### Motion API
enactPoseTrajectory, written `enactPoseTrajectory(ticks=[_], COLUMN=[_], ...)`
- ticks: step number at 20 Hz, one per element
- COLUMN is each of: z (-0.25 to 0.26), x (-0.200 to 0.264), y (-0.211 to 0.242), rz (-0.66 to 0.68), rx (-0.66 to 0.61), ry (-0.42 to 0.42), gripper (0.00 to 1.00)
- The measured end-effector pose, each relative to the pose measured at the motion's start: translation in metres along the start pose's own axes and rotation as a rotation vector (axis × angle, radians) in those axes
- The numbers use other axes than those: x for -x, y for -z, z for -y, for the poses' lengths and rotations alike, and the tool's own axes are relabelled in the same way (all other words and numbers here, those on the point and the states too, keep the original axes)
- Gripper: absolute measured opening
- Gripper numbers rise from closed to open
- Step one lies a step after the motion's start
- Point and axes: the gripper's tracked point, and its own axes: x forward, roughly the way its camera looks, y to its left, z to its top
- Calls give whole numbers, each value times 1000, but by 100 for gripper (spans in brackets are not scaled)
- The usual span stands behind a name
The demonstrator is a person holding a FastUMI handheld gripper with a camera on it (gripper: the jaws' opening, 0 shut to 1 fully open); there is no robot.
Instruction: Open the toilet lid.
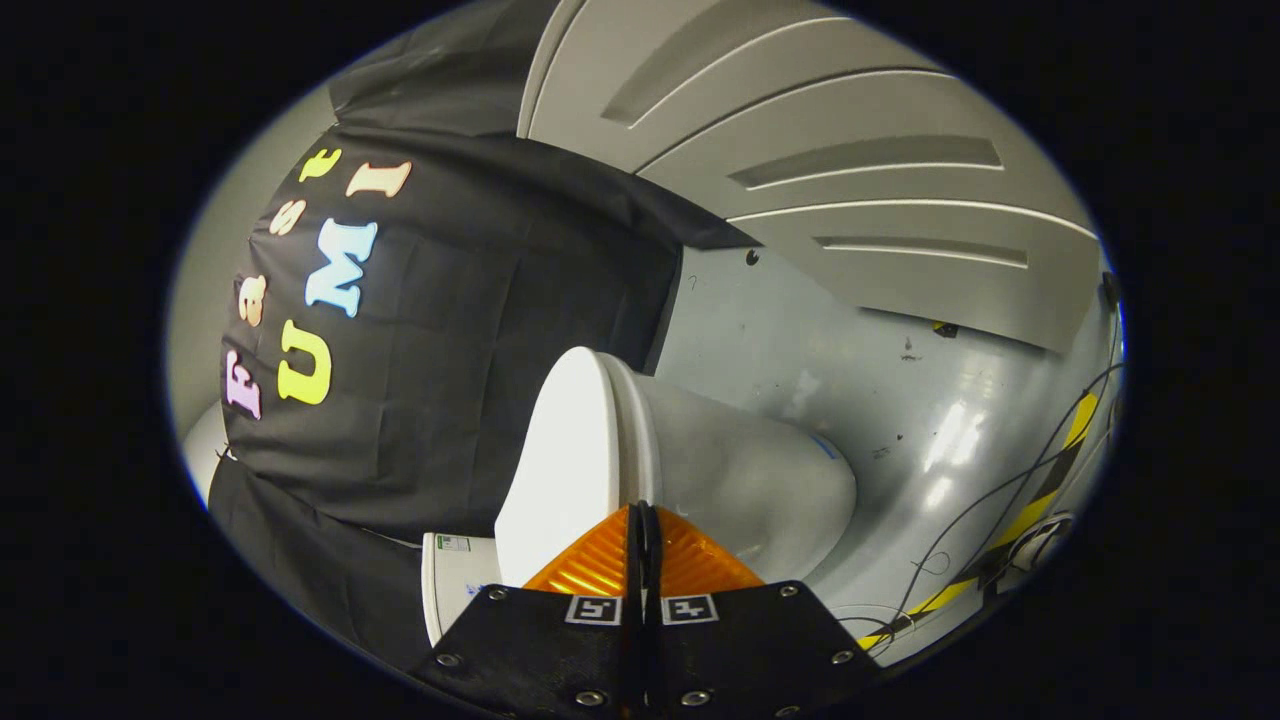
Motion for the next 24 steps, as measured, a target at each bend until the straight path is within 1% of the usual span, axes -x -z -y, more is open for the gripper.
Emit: enactPoseTrajectory(ticks=[3,5,7,13,20,24], z=[-10,-24,-36,-79,-140,-183], x=[6,13,21,43,68,83], y=[-2,-5,-8,-13,-15,-9], rz=[25,43,54,89,143,178], rx=[126,211,249,307,460,599], ry=[43,53,60,56,34,28], gripper=[0,0,0,0,0,0])
